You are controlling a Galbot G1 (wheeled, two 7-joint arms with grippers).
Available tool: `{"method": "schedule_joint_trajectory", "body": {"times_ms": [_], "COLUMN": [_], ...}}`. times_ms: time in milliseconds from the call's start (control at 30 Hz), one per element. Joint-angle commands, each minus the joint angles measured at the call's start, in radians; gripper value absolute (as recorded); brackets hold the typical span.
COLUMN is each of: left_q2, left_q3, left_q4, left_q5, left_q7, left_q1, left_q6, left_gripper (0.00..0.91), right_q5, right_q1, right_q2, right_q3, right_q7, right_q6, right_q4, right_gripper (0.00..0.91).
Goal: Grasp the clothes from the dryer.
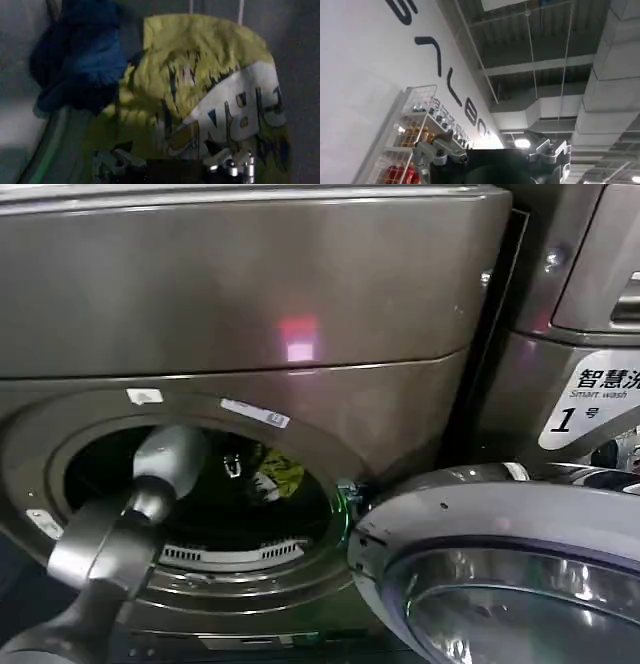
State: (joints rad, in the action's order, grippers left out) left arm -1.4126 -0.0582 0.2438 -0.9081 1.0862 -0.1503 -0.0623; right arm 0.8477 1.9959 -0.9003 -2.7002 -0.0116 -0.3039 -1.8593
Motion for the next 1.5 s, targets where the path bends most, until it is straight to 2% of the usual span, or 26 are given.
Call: {"method": "schedule_joint_trajectory", "body": {"times_ms": [33, 67, 100, 133, 167, 267, 367, 833, 1000, 1100, 1333, 1500], "left_q2": [-0.001, -0.001, -0.001, -0.004, -0.006, -0.011, -0.012, -0.012, 0.002, 0.018, 0.083, 0.076], "left_q3": [-0.04, -0.042, -0.047, -0.05, -0.058, -0.066, -0.067, -0.045, 0.057, 0.144, 0.207, 0.267], "left_q4": [-0.053, -0.058, -0.064, -0.07, -0.077, -0.09, -0.1, -0.094, -0.053, 0.028, 0.355, 0.603], "left_q5": [0.02, 0.019, 0.02, 0.023, 0.03, 0.054, 0.075, 0.11, 0.201, 0.279, 0.561, 0.791], "left_q7": [0.055, 0.068, 0.076, 0.078, 0.082, 0.088, 0.092, 0.095, -0.008, -0.095, -0.362, -0.545], "left_q1": [-0.012, -0.011, -0.01, -0.01, -0.01, -0.011, -0.012, 0.006, 0.012, 0.044, 0.227, 0.354], "left_q6": [-0.037, -0.04, -0.044, -0.049, -0.054, -0.071, -0.083, -0.054, -0.072, -0.101, -0.225, -0.296], "left_gripper": [0.717, 0.694, 0.569, 0.25, 0.137, 0.102, 0.011, 0.0, 0.0, 0.0, 0.0, 0.0], "right_q5": [-0.001, -0.001, -0.001, -0.001, -0.001, -0.001, -0.001, -0.001, -0.002, -0.005, -0.021, -0.033], "right_q1": [0.0, 0.0, 0.0, 0.0, 0.0, 0.002, 0.001, 0.001, -0.008, -0.013, -0.028, -0.033], "right_q2": [0.002, 0.002, 0.002, 0.002, 0.001, -0.001, -0.006, -0.02, -0.021, -0.02, -0.015, -0.014], "right_q3": [0.001, 0.001, 0.002, 0.002, 0.002, 0.001, 0.0, -0.001, 0.01, 0.017, 0.038, 0.046], "right_q7": [0.0, 0.0, 0.001, 0.0, 0.001, 0.0, 0.0, -0.001, 0.0, 0.001, 0.005, 0.004], "right_q6": [-0.001, 0.0, 0.0, 0.0, 0.0, 0.001, 0.002, 0.004, 0.005, 0.005, 0.008, 0.006], "right_q4": [-0.003, -0.004, -0.005, -0.006, -0.007, -0.006, -0.009, -0.012, -0.019, -0.022, -0.022, -0.025], "right_gripper": [0.907, 0.907, 0.907, 0.907, 0.907, 0.907, 0.907, 0.907, 0.907, 0.907, 0.907, 0.907]}}
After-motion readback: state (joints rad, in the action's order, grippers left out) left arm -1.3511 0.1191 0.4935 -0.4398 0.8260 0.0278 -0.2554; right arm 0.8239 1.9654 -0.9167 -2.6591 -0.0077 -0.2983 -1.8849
